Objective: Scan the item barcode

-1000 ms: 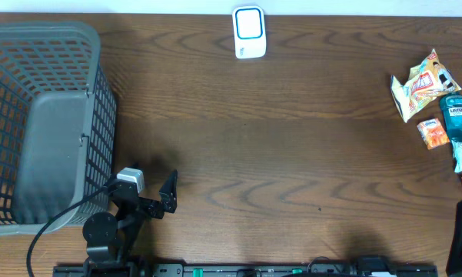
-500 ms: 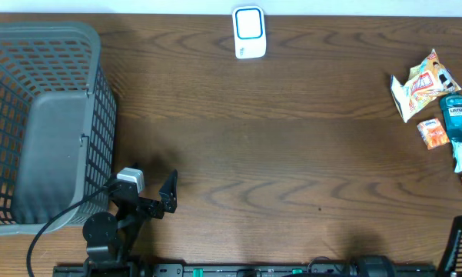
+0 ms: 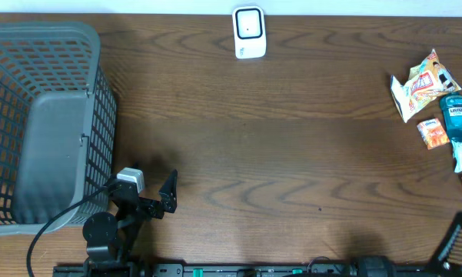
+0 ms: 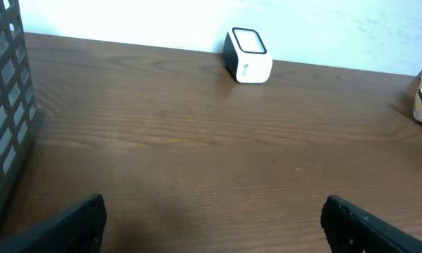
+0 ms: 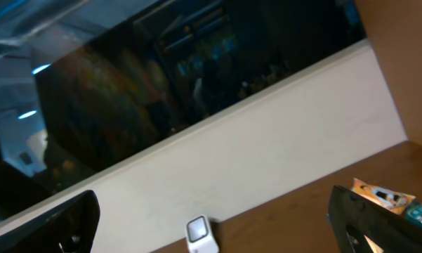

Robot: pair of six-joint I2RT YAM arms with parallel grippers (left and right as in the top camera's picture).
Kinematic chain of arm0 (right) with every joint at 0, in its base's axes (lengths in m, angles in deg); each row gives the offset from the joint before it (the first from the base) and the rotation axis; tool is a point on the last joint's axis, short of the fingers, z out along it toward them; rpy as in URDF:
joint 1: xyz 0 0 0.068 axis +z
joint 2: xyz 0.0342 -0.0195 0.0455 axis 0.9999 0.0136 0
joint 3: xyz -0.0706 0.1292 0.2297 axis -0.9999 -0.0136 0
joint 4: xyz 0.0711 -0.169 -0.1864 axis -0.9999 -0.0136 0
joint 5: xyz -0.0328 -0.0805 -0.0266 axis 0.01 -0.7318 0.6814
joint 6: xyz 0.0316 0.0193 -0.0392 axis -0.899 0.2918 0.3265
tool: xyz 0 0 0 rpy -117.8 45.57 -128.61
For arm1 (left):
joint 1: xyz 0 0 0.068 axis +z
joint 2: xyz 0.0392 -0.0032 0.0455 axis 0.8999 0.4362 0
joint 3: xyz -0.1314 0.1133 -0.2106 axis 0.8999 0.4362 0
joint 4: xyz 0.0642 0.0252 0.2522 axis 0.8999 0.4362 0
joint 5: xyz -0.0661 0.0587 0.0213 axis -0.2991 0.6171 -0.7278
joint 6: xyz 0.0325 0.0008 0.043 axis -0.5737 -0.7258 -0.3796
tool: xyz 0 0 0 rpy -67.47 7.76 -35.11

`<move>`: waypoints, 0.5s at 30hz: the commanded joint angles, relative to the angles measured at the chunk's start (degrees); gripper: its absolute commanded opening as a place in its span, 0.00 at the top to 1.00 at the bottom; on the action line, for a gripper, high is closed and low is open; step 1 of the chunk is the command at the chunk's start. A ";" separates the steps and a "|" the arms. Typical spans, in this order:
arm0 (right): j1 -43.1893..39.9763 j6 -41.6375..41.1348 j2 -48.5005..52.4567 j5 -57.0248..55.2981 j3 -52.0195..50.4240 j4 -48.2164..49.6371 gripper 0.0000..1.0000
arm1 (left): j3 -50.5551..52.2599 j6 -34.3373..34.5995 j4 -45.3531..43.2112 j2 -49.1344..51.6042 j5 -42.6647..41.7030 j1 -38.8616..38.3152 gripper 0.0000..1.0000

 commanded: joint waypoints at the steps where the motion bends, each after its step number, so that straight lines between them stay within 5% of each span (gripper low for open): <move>1: -0.46 -0.52 -0.74 -3.69 -5.51 2.62 0.01 | 1.14 0.33 0.68 -0.09 0.11 0.24 0.02; 15: -0.59 -1.84 -1.31 -5.05 -20.28 24.74 0.01 | 1.14 0.33 0.68 -0.09 0.11 0.24 0.02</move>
